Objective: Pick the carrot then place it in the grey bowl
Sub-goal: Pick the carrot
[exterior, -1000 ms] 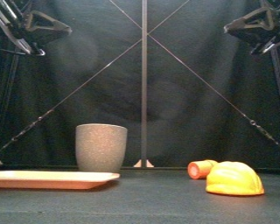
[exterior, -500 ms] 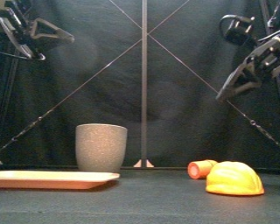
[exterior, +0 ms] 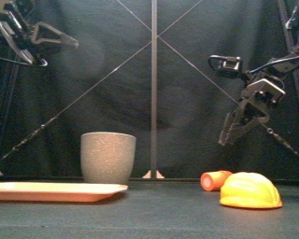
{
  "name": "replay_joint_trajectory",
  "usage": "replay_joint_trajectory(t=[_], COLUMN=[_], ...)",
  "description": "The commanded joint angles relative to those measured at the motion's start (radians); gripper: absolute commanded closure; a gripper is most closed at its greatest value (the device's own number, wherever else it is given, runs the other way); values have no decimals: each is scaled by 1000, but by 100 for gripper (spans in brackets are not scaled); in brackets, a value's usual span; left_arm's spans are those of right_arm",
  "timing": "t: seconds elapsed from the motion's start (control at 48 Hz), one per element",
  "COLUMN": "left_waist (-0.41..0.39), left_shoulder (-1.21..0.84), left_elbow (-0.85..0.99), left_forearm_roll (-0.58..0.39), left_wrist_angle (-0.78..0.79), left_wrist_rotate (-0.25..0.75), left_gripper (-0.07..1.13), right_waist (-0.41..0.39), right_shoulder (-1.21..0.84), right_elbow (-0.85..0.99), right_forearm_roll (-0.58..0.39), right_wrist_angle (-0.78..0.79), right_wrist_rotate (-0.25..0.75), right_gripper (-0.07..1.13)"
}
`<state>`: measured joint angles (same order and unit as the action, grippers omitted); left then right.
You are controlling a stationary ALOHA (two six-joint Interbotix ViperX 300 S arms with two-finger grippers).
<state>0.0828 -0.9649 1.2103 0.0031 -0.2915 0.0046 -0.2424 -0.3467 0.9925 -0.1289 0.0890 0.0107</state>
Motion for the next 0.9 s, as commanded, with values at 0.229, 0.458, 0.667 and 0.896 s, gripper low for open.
replay_joint_trajectory(t=[0.229,0.458,0.667,0.896], left_waist=[-3,-3,-5,-5], left_shoulder=[3,3,3,3], left_elbow=[-6,2,5,6], left_forearm_roll=[0,0,-2,0], left_wrist_angle=[-5,-5,-5,-5], left_wrist_rotate=[0,0,0,2], left_gripper=[109,109,109,109], right_waist=[-32,-58,-61,-44], right_shoulder=[149,225,255,276], right_elbow=[-84,-112,-112,-115], right_forearm_roll=[-40,-41,-46,-34], right_wrist_angle=[11,38,69,95], right_wrist_rotate=[5,5,3,5], right_gripper=[3,3,7,35])
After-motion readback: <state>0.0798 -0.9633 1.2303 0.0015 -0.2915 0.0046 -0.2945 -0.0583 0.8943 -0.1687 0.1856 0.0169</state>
